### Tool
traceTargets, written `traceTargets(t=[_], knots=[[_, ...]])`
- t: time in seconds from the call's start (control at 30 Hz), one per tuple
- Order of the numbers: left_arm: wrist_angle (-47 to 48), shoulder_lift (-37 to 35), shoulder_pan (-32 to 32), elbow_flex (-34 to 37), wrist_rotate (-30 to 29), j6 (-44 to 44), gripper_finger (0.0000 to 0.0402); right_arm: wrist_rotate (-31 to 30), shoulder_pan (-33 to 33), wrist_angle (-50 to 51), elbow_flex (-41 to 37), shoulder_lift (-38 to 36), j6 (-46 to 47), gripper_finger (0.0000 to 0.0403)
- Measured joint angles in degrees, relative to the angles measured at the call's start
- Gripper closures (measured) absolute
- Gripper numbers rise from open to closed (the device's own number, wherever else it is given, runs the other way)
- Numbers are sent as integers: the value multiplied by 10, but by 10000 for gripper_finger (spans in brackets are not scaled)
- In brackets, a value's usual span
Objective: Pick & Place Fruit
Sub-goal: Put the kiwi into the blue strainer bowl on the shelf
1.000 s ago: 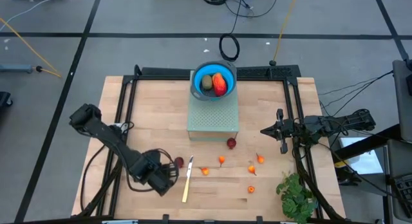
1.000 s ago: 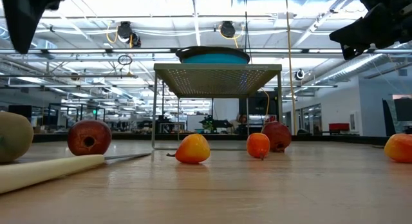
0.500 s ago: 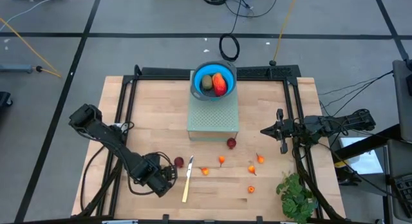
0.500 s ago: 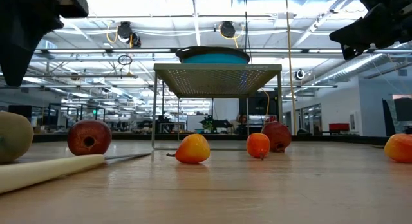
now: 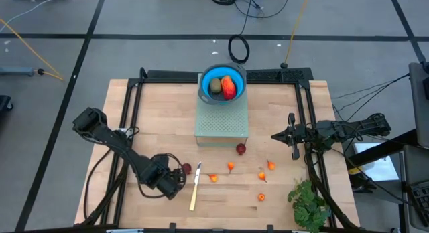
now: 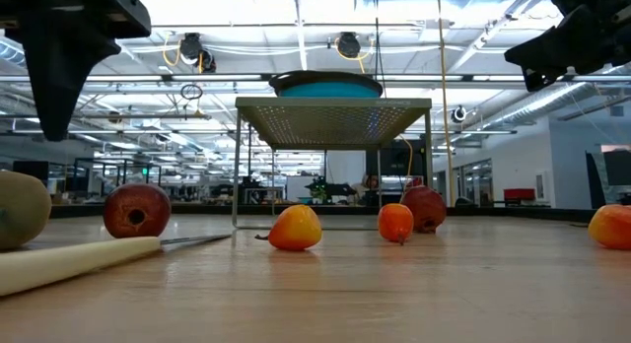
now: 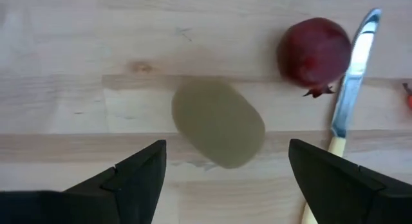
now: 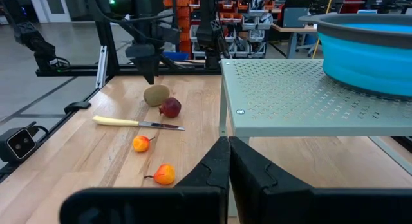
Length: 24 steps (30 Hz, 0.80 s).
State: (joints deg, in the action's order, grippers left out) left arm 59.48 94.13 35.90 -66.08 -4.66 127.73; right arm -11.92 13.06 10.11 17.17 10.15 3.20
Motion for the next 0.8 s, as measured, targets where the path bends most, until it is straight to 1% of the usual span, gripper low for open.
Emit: traceTargets(t=[0.2,0.3,0.4,0.47,0.63,0.67,0.8], knots=[[-2,0,0,0,21,-35,75,0,0,0,0,0,0,403],[-8,0,0,0,21,-56,75,0,0,0,0,0,0,403],[-15,0,0,0,20,-58,75,0,0,0,0,0,0,403],[-13,0,-2,0,29,-29,75,0,0,0,0,0,0,403],[15,0,-6,0,72,121,75,0,0,0,0,0,0,403],[17,0,-6,0,75,135,75,0,0,0,0,0,0,403],[15,0,-13,0,75,140,75,0,0,0,0,0,0,403]])
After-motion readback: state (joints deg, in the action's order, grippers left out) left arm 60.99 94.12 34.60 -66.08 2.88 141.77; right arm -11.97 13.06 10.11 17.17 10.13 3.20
